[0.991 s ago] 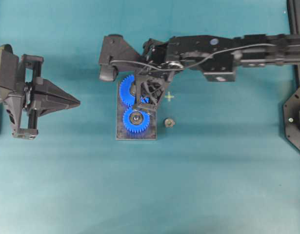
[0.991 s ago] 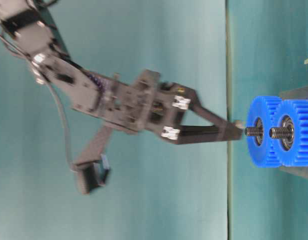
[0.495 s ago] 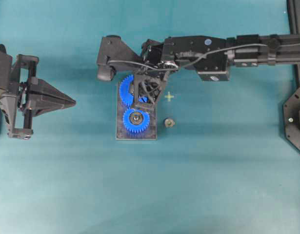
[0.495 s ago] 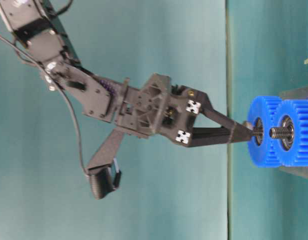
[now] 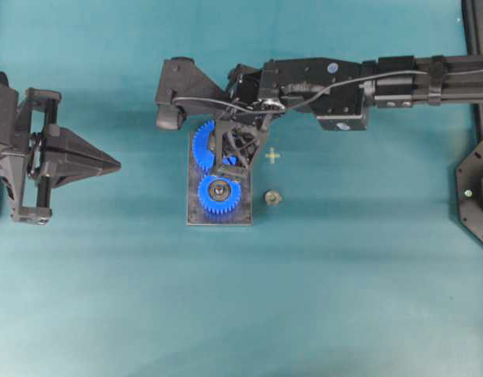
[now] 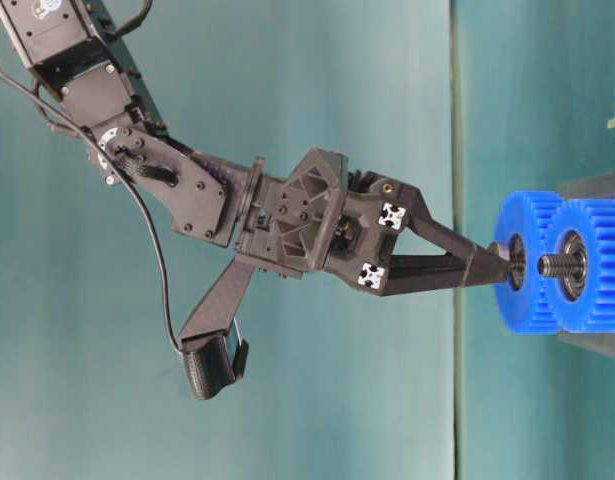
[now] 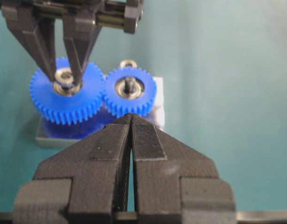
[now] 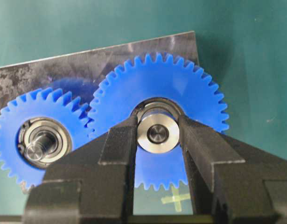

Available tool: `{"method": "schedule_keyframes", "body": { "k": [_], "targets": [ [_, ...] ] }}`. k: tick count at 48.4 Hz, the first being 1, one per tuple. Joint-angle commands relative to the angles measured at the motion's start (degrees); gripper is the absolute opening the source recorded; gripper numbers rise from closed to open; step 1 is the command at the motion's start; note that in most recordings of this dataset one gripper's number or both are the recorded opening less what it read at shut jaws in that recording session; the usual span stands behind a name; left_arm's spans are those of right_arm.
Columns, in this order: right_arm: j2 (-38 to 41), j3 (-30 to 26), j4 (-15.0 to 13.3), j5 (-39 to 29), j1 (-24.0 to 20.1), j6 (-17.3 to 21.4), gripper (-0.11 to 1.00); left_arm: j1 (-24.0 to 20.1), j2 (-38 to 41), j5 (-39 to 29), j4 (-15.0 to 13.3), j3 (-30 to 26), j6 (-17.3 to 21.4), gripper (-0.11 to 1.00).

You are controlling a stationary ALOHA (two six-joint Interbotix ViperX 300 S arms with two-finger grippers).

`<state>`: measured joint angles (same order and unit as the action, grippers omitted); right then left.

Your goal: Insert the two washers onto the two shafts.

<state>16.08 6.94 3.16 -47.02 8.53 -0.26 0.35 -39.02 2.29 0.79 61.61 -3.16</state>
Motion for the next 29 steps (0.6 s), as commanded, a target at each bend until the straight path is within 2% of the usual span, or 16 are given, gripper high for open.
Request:
{"method": "schedule_keyframes", "body": {
  "k": [1, 4, 10, 12, 19, 29],
  "targets": [
    [-1.1, -1.6, 0.0, -0.6, 0.1, 0.1, 0.30, 0.0, -0.2, 0.5, 0.2, -0.6, -0.1, 0.00],
    [-1.0, -2.0, 0.0, -1.1, 0.1, 0.2, 0.41, 0.0, -0.2, 0.5, 0.2, -0.6, -0.2, 0.00],
    [-1.4, -3.1, 0.0, -3.1, 0.1, 0.2, 0.77, 0.0, -0.2, 0.5, 0.2, -0.6, -0.9, 0.00],
    [-1.8, -3.3, 0.0, -4.0, 0.1, 0.2, 0.83, 0.0, -0.2, 0.5, 0.2, -0.6, -1.3, 0.00],
    [-5.3, -2.7, 0.0, -7.5, -0.3, 0.7, 0.77, 0.0, -0.2, 0.5, 0.2, -0.6, -2.4, 0.00],
    [-11.9, 3.8, 0.0, -8.3, -2.1, 3.4, 0.76, 0.2, -0.2, 0.5, 0.2, -0.7, -2.1, 0.00]
  ]
}}
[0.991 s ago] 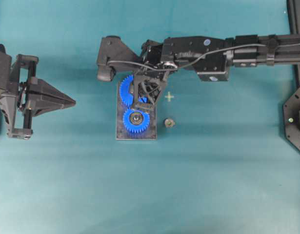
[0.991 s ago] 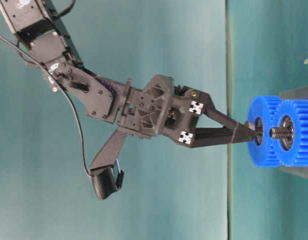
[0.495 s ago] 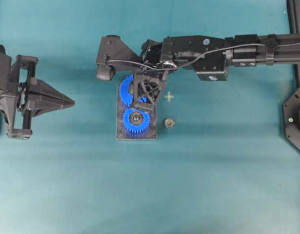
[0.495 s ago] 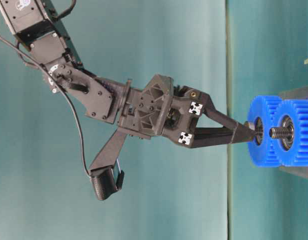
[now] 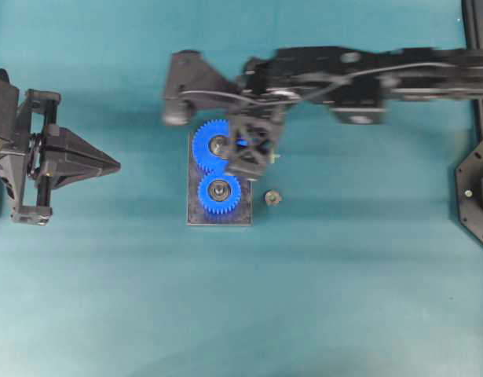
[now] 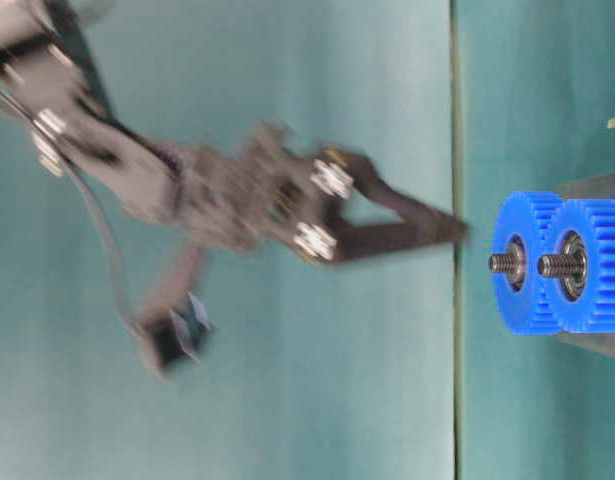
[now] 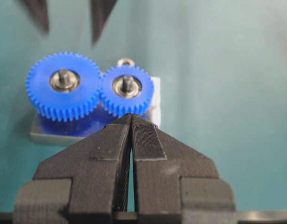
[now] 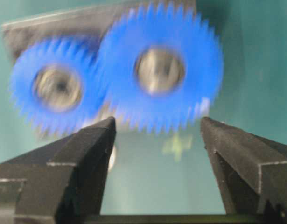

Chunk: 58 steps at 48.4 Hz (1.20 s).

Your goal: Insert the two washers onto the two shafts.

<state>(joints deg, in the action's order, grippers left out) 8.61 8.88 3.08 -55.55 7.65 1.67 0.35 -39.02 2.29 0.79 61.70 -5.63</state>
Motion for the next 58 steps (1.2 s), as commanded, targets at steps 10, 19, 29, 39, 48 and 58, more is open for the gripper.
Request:
{"method": "schedule_keyframes", "body": {
  "k": [10, 19, 29, 39, 48, 58],
  "targets": [
    [-6.3, 12.0, 0.2, 6.9, -6.1, 5.7, 0.76, 0.2, -0.2, 0.5, 0.2, -0.6, 0.4, 0.00],
    [-2.3, 17.1, 0.1, 16.9, -8.6, 8.1, 0.76, 0.2, -0.2, 0.6, 0.2, -0.6, 0.4, 0.00],
    [1.8, 17.9, -1.0, 19.7, -8.4, 8.3, 0.76, 0.2, -0.2, 0.6, 0.2, -0.8, 0.3, 0.00],
    [2.7, 18.5, -3.1, 20.2, -7.6, 8.4, 0.76, 0.2, 0.0, 0.5, 0.2, -1.0, 0.3, 0.00],
    [3.6, 18.5, -3.1, 21.0, -7.6, 8.4, 0.76, 0.2, 0.1, 0.6, 0.2, -0.9, 0.3, 0.00],
    [4.2, 18.5, -3.1, 21.4, -8.9, 8.5, 0.67, 0.2, 0.1, 0.6, 0.2, -0.9, 0.3, 0.00]
  ]
}}
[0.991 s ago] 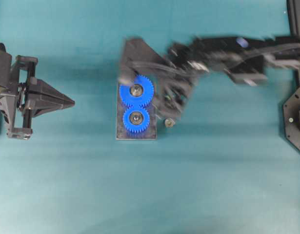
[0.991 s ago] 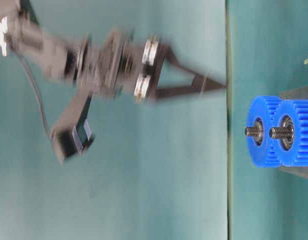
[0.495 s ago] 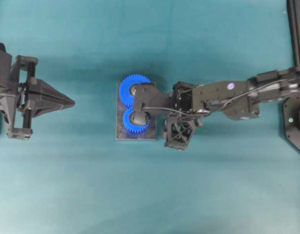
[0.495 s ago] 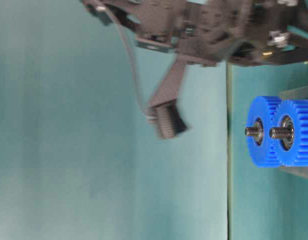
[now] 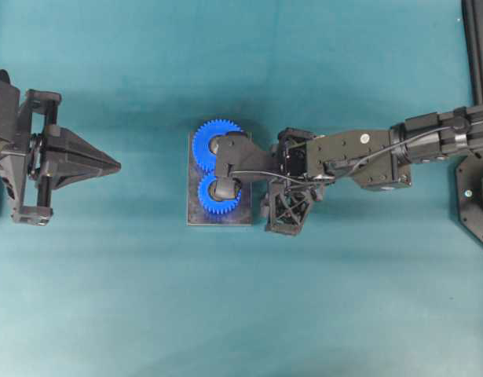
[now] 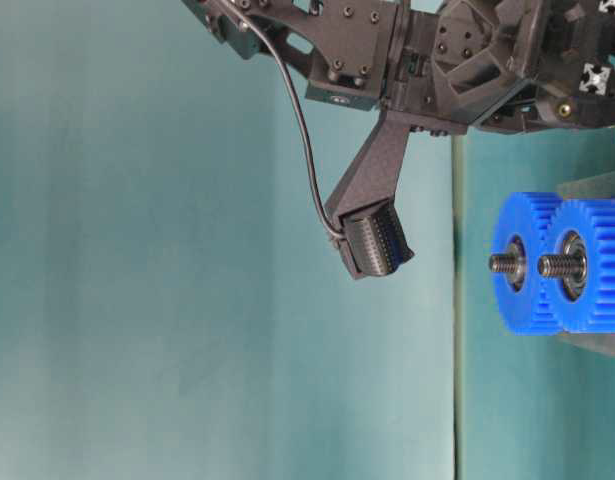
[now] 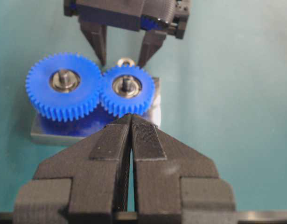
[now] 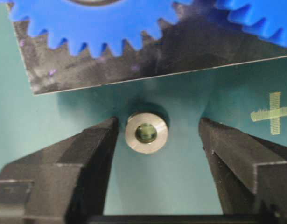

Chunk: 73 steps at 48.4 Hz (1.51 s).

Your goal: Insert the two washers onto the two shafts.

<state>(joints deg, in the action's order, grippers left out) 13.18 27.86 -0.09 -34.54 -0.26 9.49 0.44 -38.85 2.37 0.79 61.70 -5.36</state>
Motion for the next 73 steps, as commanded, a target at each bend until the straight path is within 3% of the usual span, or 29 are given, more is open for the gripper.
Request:
{"method": "schedule_keyframes", "body": {
  "k": [1, 17, 31, 42, 61, 73],
  "targets": [
    [-0.3, -0.4, 0.2, 0.4, -1.1, 0.7, 0.66, 0.1, -0.1, 0.5, 0.2, -0.9, 0.0, 0.00],
    [-0.9, -0.2, 0.2, -0.4, -2.5, 0.7, 0.32, 0.1, 0.0, 0.4, 0.2, -1.1, -0.1, 0.00],
    [-6.6, -1.5, -0.1, -6.9, -2.1, 0.6, 0.32, 0.1, -0.3, 0.5, 0.2, -1.1, -0.3, 0.00],
    [-9.7, -8.3, -0.3, -12.5, -2.0, 0.2, 0.32, 0.1, 0.0, 0.5, 0.2, -1.1, -0.3, 0.00],
    [-2.6, -21.8, -3.5, -15.6, -2.0, -4.0, 0.32, 0.1, -0.1, 1.2, 0.2, -1.0, -0.3, 0.00],
    [-0.5, -24.2, -3.5, -15.6, -2.0, -6.9, 0.32, 0.1, -0.5, 1.2, 0.2, -0.5, -0.4, 0.00]
  ]
}}
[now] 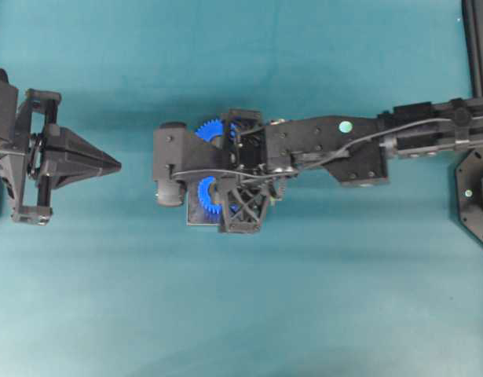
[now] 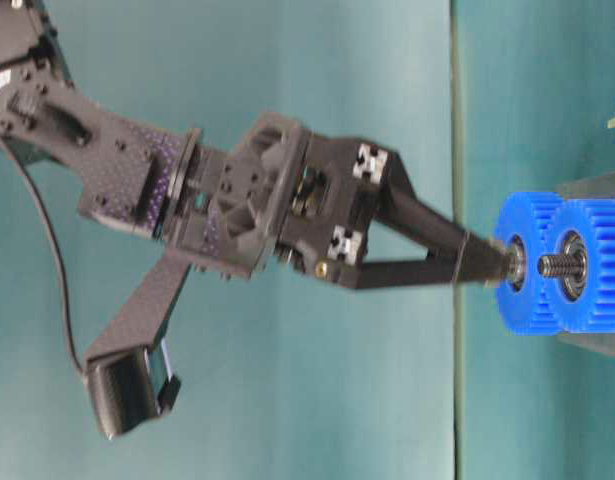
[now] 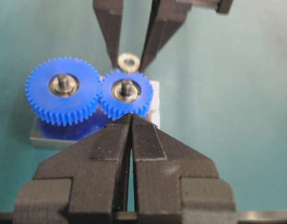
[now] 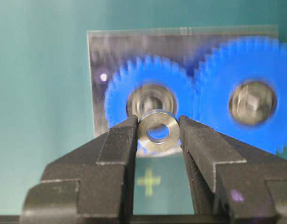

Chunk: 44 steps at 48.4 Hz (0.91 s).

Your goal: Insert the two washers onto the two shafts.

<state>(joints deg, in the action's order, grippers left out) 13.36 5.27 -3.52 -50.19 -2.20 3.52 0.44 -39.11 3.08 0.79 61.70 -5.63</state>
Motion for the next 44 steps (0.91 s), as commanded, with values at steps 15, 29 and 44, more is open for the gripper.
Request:
{"method": "schedule_keyframes", "body": {
  "k": [15, 29, 44],
  "targets": [
    [1.2, -1.3, -0.1, 0.0, -0.1, -1.1, 0.32, 0.1, -0.4, 0.6, 0.2, -0.5, -0.1, 0.00],
    [2.1, -1.2, -0.3, 0.1, 0.2, -1.4, 0.32, 0.1, -0.4, 0.6, 0.2, -0.5, -0.2, 0.00],
    [2.5, -1.1, -0.2, -0.3, 0.8, -2.0, 0.32, 0.1, -0.4, 0.6, 0.2, -0.5, -0.2, 0.00]
  ]
}}
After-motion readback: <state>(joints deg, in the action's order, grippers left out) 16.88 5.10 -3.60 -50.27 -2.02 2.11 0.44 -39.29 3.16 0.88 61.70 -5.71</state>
